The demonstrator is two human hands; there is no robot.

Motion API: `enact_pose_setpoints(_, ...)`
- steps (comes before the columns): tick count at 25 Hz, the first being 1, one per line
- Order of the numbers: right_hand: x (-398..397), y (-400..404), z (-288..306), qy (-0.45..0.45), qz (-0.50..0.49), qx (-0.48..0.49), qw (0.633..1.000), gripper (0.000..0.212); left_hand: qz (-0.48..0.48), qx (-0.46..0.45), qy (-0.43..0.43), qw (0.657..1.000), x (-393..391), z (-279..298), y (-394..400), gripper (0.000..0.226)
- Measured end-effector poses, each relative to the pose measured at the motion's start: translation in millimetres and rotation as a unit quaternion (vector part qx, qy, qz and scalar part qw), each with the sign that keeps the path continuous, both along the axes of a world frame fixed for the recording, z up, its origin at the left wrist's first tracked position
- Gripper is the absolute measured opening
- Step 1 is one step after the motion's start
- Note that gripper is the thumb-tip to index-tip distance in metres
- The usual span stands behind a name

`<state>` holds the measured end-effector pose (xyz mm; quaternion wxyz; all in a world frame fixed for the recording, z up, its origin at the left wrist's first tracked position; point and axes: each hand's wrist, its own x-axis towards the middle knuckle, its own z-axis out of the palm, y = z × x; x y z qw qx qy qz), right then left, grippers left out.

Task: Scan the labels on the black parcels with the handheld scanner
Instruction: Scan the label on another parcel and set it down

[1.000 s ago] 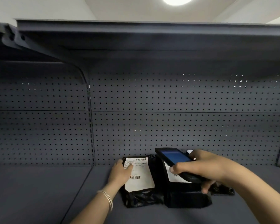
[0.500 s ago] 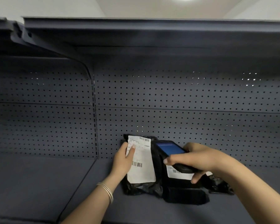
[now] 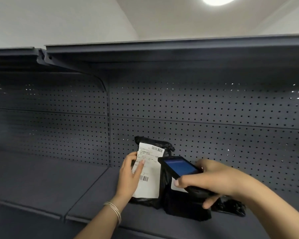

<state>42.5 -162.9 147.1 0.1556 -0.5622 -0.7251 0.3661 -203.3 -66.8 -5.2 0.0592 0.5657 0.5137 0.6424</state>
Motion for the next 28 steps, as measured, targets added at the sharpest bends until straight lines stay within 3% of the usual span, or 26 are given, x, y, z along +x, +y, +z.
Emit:
enact_pose_setpoints(6, 23.3, -12.3, 10.1, -0.009, 0.011, 0.008, 1.000, 0.070, -0.008, 0.004, -0.044, 0.999, 9.6, 1.7, -7.6, 0.013)
enact_pose_setpoints(10, 29.6, -12.7, 16.5, -0.014, 0.034, 0.005, 0.999, 0.051, -0.009, 0.007, -0.052, 0.999, 7.2, 0.8, -7.3, 0.017)
enact_pose_setpoints(14, 32.8, -12.8, 16.1, -0.010, 0.043, 0.006, 0.999, 0.046, -0.006, 0.006, -0.051, 0.999, 7.9, 0.5, -8.1, 0.018)
enact_pose_setpoints(21, 34.0, -13.5, 12.7, -0.001, 0.029, 0.006, 1.000, 0.072, -0.005, 0.002, -0.051, 0.999, 7.3, 0.1, -8.7, 0.015)
enact_pose_setpoints(26, 29.2, -13.4, 13.1, 0.027, 0.036, -0.005, 0.999, 0.048, -0.019, -0.009, -0.079, 0.997, 5.4, 4.1, -2.4, 0.013)
enact_pose_setpoints(28, 25.9, -11.5, 9.9, 0.016, 0.024, -0.001, 1.000, 0.066, -0.028, -0.026, -0.096, 0.995, 0.9, 6.3, 5.5, 0.013)
